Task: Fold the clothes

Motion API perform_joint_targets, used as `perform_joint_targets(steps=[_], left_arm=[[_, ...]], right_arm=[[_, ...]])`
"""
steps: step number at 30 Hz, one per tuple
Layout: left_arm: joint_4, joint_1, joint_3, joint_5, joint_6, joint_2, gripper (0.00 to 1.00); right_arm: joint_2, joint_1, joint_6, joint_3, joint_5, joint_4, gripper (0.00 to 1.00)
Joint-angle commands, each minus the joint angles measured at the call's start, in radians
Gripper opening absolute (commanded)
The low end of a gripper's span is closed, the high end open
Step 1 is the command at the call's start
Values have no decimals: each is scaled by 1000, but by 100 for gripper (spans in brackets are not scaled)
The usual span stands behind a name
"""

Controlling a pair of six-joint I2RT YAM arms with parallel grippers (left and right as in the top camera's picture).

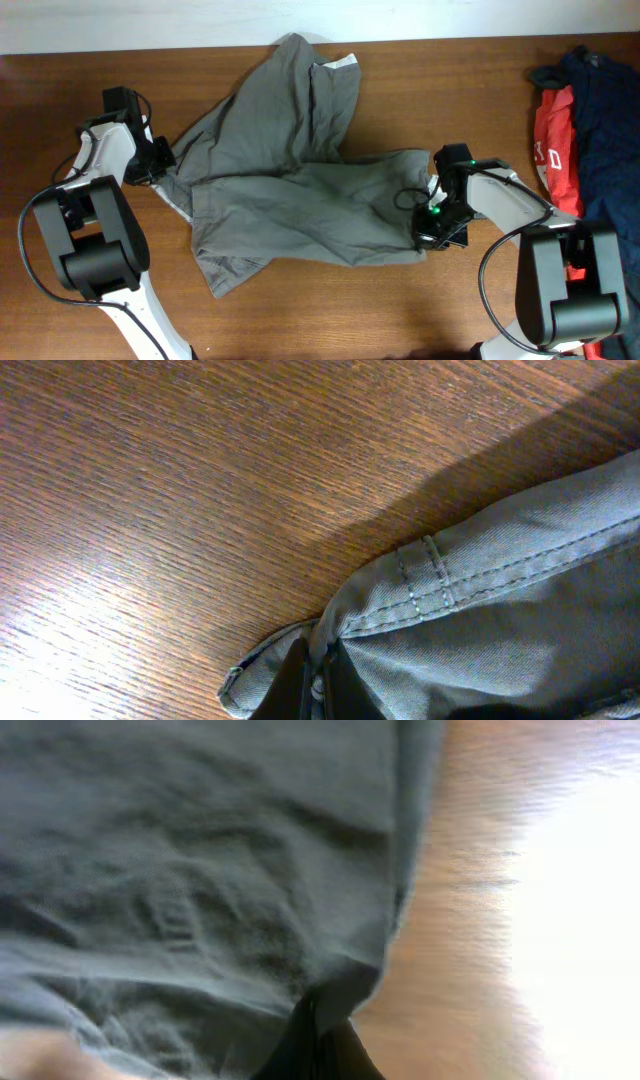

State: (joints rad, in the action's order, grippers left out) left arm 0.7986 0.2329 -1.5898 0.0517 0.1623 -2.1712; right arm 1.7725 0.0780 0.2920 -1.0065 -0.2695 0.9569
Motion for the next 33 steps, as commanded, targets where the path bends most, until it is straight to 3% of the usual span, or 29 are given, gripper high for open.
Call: perform_joint_targets(steps=[1, 8, 12, 13, 14, 15, 16, 18, 24, 33], left_arm=[[1, 28, -11, -1, 17, -31, 0], [2, 77, -29, -46, 35, -31, 0], [-2, 94, -32, -57, 36, -31, 0], [-3, 98, -34, -57, 36, -31, 0], [-3, 99, -38, -59, 35, -31, 0], [-5, 99, -45, -66, 34, -31, 0], [-6, 99, -51, -81, 23, -31, 0], [-3, 99, -74, -123, -6, -31, 3], [77, 99, -163, -154, -6, -30, 26], [272, 83, -281, -317, -53, -24, 30]], right_arm=[[-46, -71, 47, -109, 196, 40, 4], [-89, -280, 47, -409, 201, 60, 4], [-88, -341, 11, -495, 207, 54, 5], [-88, -352, 11, -507, 206, 51, 15], [-88, -358, 11, -513, 203, 49, 37], [-88, -362, 11, -515, 200, 52, 49], [-88, -362, 2, -515, 198, 58, 58], [-88, -359, -7, -515, 195, 84, 65], [-88, -312, -85, -514, 81, 177, 67], [-71, -174, -128, -504, 45, 195, 72]])
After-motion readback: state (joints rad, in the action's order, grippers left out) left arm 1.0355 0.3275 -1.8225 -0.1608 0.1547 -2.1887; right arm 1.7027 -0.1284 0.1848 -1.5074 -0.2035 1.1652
